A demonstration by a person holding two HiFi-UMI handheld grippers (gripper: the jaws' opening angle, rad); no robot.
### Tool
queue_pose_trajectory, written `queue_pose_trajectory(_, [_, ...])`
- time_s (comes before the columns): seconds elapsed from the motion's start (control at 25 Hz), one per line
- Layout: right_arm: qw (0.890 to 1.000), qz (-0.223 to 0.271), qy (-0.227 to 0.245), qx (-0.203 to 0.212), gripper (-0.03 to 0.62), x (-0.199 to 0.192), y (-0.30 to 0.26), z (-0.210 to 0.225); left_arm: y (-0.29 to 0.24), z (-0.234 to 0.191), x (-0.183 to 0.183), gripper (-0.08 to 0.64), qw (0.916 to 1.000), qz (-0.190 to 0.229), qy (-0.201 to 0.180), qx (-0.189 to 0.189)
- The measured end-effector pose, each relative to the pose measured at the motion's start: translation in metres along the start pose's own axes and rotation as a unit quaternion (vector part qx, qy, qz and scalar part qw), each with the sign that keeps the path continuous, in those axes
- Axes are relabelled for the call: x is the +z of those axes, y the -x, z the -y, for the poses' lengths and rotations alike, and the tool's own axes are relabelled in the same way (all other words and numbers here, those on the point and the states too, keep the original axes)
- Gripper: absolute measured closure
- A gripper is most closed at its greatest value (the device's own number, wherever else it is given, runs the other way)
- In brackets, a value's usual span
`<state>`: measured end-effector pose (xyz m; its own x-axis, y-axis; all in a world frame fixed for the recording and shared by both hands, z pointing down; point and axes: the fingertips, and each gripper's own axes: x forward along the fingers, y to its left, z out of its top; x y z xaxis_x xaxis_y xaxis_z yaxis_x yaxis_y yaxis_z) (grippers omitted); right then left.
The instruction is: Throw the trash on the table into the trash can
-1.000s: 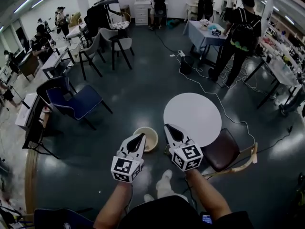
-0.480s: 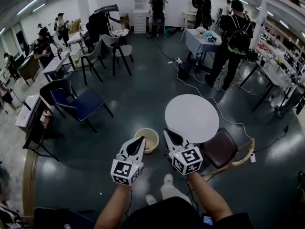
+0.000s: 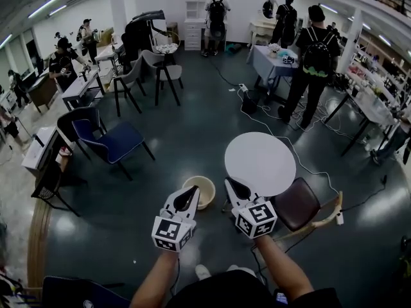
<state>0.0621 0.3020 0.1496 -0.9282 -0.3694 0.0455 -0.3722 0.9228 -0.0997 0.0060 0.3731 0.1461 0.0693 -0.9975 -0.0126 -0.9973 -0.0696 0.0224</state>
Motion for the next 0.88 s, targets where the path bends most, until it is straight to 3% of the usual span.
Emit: queue_pose_trajectory(0.88, [1.000, 0.007, 0.001, 0.006, 0.574, 0.012, 0.039, 0.045, -0.041, 0.053, 0.004, 0.545, 1.0000, -0.004, -0.008, -0.001])
